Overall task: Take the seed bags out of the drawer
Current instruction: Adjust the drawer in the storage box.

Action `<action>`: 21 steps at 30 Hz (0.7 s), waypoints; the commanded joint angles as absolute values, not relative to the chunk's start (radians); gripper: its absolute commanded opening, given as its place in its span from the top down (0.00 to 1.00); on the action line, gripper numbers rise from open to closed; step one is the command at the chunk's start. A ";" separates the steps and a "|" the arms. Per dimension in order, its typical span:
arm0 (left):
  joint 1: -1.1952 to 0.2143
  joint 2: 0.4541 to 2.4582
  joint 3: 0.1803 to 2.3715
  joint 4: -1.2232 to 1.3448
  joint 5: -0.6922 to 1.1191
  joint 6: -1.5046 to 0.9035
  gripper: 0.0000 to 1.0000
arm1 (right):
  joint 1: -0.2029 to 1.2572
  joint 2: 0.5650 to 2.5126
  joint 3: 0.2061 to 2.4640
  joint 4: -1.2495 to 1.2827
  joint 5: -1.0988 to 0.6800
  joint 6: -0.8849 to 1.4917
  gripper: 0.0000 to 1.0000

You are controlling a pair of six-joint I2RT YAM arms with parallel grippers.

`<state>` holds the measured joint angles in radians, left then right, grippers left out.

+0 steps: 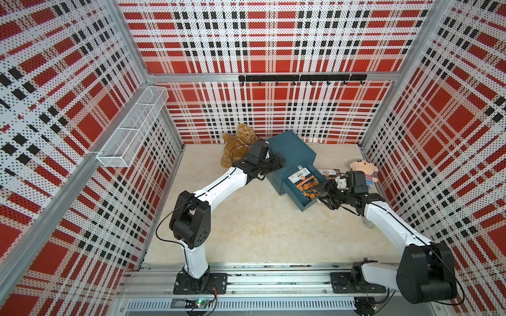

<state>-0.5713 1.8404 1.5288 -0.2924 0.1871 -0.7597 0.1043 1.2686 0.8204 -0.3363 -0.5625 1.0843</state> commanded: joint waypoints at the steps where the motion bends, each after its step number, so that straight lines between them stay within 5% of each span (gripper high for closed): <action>1: -0.611 1.919 1.485 -0.459 0.224 -0.729 0.26 | 0.120 1.285 0.870 -0.250 -0.546 1.087 0.29; 21: -0.603 1.919 1.490 -0.459 0.226 -0.717 0.26 | 0.126 1.248 1.075 -0.484 -0.435 0.875 0.29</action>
